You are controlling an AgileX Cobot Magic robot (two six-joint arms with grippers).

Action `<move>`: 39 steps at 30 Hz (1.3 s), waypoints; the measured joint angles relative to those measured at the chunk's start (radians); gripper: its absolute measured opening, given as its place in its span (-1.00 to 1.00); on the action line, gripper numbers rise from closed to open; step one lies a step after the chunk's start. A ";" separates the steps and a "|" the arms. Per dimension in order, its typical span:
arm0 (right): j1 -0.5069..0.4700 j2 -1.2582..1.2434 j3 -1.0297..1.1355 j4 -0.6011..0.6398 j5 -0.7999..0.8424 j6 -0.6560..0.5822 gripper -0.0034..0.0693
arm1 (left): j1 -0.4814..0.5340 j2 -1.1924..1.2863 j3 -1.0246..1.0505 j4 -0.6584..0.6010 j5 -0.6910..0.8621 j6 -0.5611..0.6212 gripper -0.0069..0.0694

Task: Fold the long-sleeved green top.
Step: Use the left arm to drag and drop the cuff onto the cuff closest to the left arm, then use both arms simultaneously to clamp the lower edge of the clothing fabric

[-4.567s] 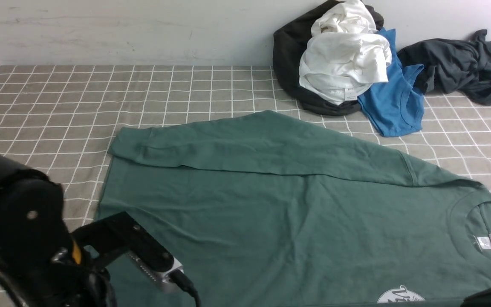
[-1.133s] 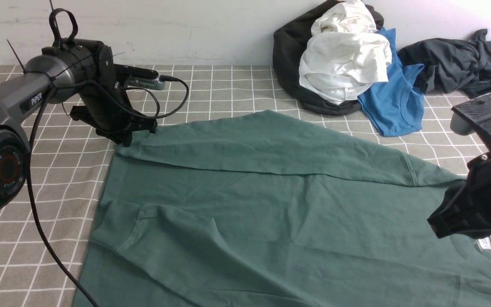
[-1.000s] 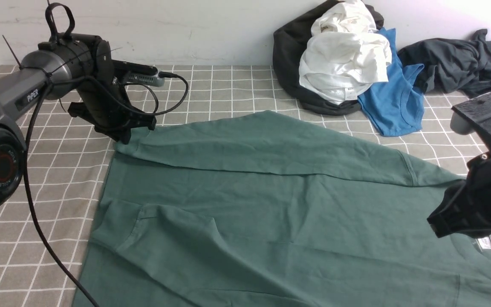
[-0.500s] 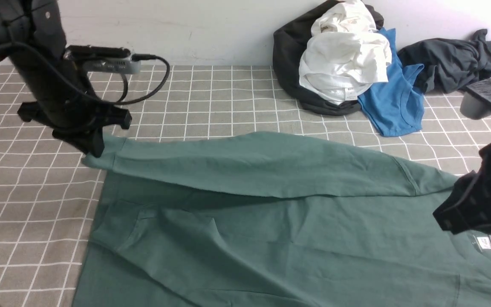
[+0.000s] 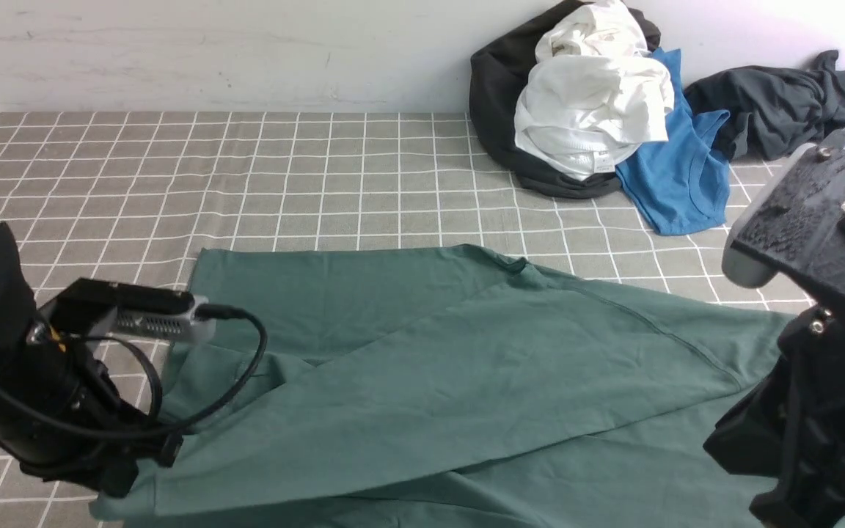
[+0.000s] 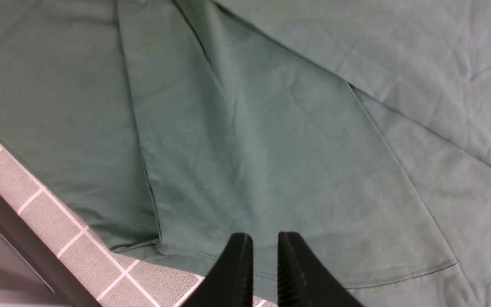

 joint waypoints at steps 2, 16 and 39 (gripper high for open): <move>0.000 0.000 0.000 0.004 0.000 0.000 -0.67 | 0.000 0.000 0.016 0.000 -0.010 0.001 -0.61; 0.000 -0.002 0.000 0.071 0.000 0.001 -0.67 | -0.406 -0.068 0.045 0.015 0.139 0.136 0.59; 0.000 -0.002 0.000 0.072 0.000 0.001 -0.67 | -0.941 -0.069 0.312 0.307 -0.124 -0.031 0.60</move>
